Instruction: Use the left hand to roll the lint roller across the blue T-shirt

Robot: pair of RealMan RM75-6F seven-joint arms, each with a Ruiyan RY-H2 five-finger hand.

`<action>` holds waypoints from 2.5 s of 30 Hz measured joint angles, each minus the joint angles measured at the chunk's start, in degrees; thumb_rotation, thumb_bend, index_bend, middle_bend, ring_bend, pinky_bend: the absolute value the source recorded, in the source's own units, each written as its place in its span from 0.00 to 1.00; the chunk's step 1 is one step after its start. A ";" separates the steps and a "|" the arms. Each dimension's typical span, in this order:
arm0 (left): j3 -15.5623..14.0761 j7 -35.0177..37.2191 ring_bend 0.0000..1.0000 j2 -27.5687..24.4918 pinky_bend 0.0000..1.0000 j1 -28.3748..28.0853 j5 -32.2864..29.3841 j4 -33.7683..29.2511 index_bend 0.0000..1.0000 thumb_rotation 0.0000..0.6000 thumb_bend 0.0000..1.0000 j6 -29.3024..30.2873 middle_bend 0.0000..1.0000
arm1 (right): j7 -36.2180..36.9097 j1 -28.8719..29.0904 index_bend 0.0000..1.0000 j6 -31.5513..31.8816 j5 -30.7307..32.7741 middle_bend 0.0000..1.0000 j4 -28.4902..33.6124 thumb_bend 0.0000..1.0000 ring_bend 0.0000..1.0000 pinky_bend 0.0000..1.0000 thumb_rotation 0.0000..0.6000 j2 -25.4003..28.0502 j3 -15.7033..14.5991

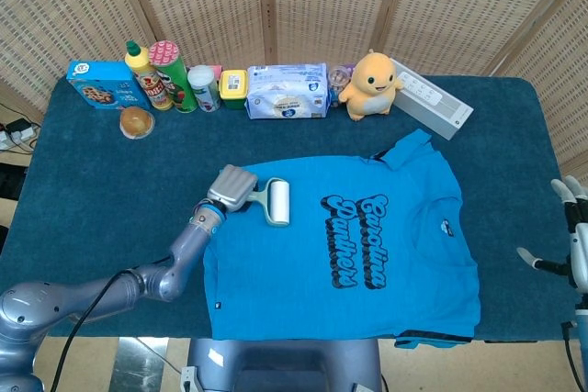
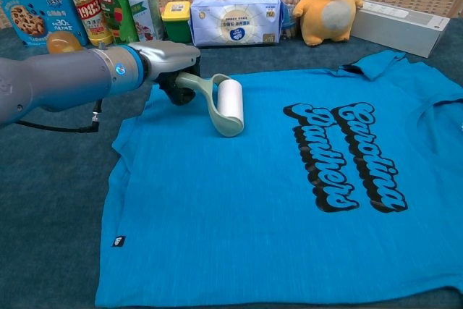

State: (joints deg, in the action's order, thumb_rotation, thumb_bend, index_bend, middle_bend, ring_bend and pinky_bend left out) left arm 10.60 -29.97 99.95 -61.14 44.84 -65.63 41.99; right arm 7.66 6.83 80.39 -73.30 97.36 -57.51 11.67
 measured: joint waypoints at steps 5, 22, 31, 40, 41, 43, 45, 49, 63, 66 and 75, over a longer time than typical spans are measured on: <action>0.61 -1.43 0.79 1.59 0.96 -1.72 -1.69 1.42 0.94 1.00 0.89 -0.68 0.89 | 0.39 -0.03 0.06 -0.04 0.27 0.00 -0.18 0.00 0.00 0.00 1.00 0.05 0.12; 3.43 -3.74 0.79 7.07 0.96 -9.13 -6.08 9.05 0.94 1.00 0.89 -5.72 0.89 | 2.35 -0.04 0.06 -0.81 1.66 0.00 -1.08 0.00 0.00 0.00 1.00 0.65 0.82; 4.98 -3.54 0.79 10.69 0.96 -14.47 -7.83 14.83 0.94 1.00 0.89 -10.05 0.89 | 2.81 -0.16 0.06 -0.74 1.85 0.00 -1.13 0.00 0.00 0.00 1.00 0.90 1.02; 5.00 -4.60 0.79 13.65 0.96 -18.74 -10.85 19.96 0.94 1.00 0.89 -12.90 0.89 | 3.23 -0.21 0.06 -0.75 1.88 0.00 -1.33 0.00 0.00 0.00 1.00 0.97 1.11; 4.72 -5.13 0.79 13.93 0.96 -19.23 -11.52 20.46 0.94 1.00 0.89 -13.19 0.89 | 3.25 -0.21 0.06 -0.75 1.86 0.00 -1.33 0.00 0.00 0.00 1.00 0.97 1.11; 4.46 -5.48 0.79 14.07 0.96 -19.50 -12.02 20.69 0.94 1.00 0.89 -13.38 0.89 | 3.28 -0.23 0.06 -0.73 1.85 0.00 -1.33 0.00 0.00 0.00 1.00 0.99 1.11; 4.00 -6.07 0.79 14.08 0.96 -19.76 -12.87 20.81 0.94 1.00 0.88 -13.45 0.89 | 3.39 -0.28 0.06 -0.64 1.82 0.00 -1.31 0.00 0.00 0.00 1.00 1.03 1.13; 2.25 -8.32 0.79 13.11 0.96 -19.85 -15.55 20.08 0.94 1.00 0.89 -13.14 0.89 | 3.43 -0.37 0.06 -0.46 1.62 0.00 -1.22 0.00 0.00 0.00 1.00 1.09 1.10; -5.29 -16.56 0.79 3.53 0.96 -19.43 -29.10 6.27 0.94 1.00 0.88 -7.58 0.89 | 2.19 -0.36 0.06 -0.22 1.32 0.00 -0.73 0.00 0.00 0.00 1.00 0.82 0.83; -6.85 -17.43 0.79 1.40 0.96 -19.15 -31.06 3.31 0.94 1.00 0.88 -6.25 0.89 | 1.96 -0.34 0.06 -0.22 1.26 0.00 -0.60 0.00 0.00 0.00 1.00 0.79 0.76; -10.43 -17.64 0.79 -4.49 0.96 -16.87 -32.38 -3.88 0.94 1.00 0.88 -2.74 0.89 | 1.34 -0.24 0.06 -0.29 1.12 0.00 -0.34 0.00 0.00 0.00 1.00 0.66 0.59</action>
State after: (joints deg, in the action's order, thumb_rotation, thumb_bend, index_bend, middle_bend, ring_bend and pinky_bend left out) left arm 0.18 -47.61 95.46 -78.01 12.46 -69.50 39.24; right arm 9.00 6.59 80.10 -72.18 97.02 -56.85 12.27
